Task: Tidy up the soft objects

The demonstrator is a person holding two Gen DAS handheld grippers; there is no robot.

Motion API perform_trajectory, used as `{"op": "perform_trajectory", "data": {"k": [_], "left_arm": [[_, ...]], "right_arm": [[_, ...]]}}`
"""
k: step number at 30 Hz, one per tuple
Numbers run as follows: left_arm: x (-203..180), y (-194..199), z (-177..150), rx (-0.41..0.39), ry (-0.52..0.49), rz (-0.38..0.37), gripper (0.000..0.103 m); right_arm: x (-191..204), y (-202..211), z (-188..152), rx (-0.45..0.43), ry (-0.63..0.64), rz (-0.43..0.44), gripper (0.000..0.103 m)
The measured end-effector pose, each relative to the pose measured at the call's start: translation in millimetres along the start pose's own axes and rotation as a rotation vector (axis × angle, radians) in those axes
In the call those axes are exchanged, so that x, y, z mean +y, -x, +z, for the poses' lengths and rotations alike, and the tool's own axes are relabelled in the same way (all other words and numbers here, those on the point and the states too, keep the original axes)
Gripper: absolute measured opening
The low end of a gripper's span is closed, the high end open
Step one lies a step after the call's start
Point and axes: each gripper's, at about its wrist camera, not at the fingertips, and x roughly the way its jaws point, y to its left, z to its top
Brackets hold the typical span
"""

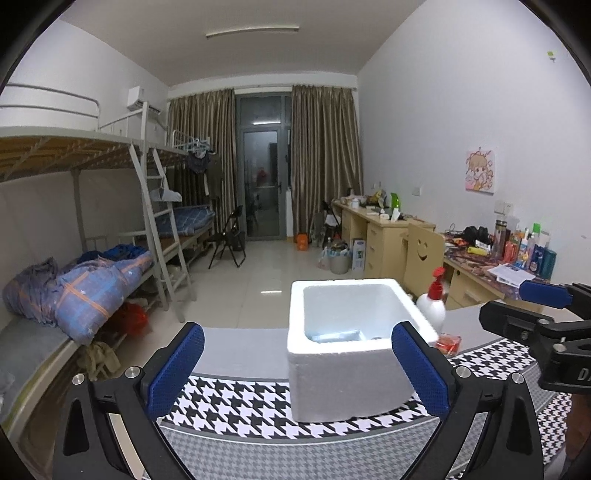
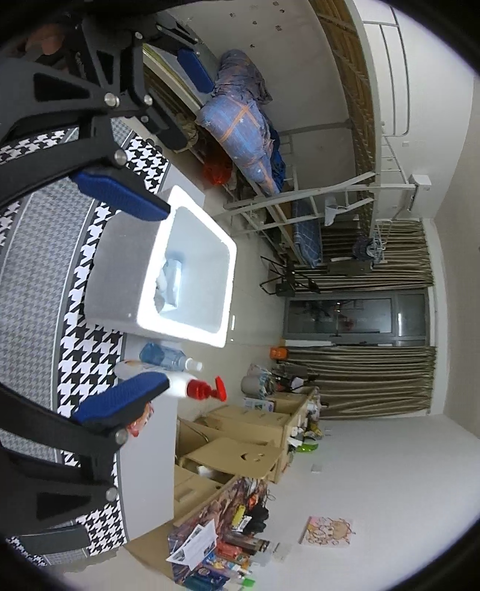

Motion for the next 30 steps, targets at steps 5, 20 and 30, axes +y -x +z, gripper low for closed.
{"op": "perform_trajectory", "data": {"k": [5, 20, 30], "left_arm": [[-6, 23, -4, -0.029, 0.000, -0.009, 0.102], [-19, 78, -31, -0.119, 0.010, -0.036, 0.102], [-29, 96, -67, -0.124, 0.008, -0.040, 0.102]], "right_arm": [[-1, 26, -12, -0.033, -0.013, -0.001, 0.092], [5, 76, -57, -0.136, -0.003, -0.026, 0.097], [11, 94, -96, -0.208, -0.010, -0.062, 0.097]]}}
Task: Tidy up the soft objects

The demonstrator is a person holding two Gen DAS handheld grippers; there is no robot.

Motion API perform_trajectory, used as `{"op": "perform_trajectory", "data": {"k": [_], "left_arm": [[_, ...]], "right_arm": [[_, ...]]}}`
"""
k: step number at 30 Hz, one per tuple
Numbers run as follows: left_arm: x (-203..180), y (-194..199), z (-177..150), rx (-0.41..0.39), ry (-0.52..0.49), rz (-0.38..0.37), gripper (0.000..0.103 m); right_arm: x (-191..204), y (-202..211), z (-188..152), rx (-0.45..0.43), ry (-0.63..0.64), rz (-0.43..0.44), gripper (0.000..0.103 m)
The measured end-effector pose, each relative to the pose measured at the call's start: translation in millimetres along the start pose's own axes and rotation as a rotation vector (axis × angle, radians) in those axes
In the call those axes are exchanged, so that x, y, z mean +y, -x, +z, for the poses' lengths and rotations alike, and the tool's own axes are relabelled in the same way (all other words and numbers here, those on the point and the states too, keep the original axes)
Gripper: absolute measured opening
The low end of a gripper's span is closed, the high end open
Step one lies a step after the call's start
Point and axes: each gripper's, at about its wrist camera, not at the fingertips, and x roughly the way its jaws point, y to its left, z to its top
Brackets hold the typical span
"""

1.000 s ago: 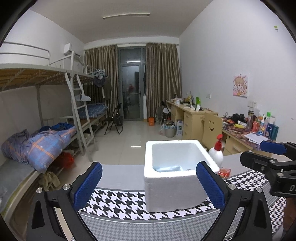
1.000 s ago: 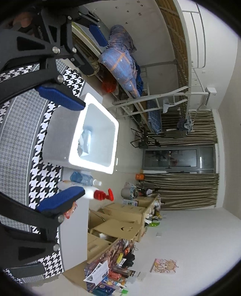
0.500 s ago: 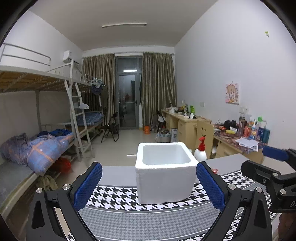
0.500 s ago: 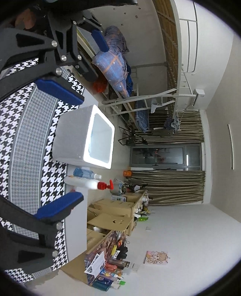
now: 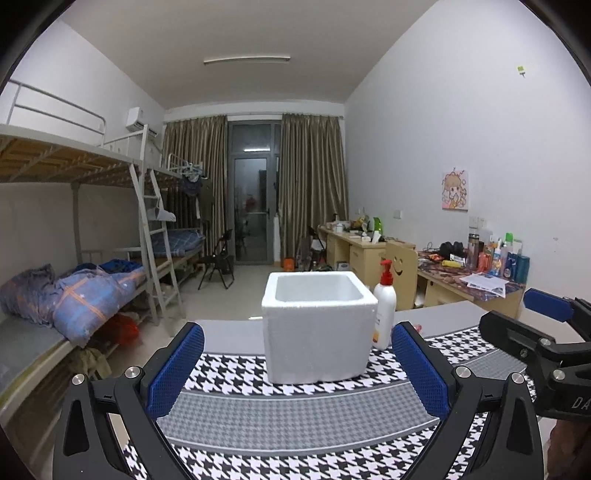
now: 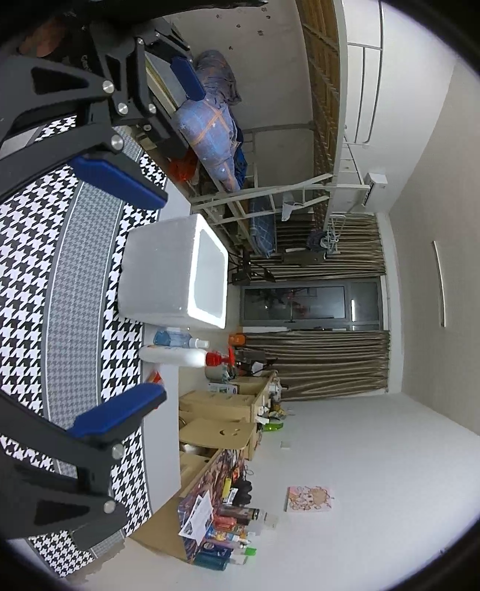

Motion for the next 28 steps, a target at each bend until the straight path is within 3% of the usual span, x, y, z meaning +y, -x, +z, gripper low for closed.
{"op": "perform_trajectory", "data": {"k": [6, 28], "left_arm": [[-3, 2, -15, -0.021, -0.001, 0.043, 0.102], [-7, 5, -36, -0.020, 0.001, 0.051, 0.102]], "right_arm": [[-2, 10, -19, -0.056, -0.006, -0.031, 0.097], [-13, 7, -38, -0.032, -0.021, -0.035, 0.097]]}}
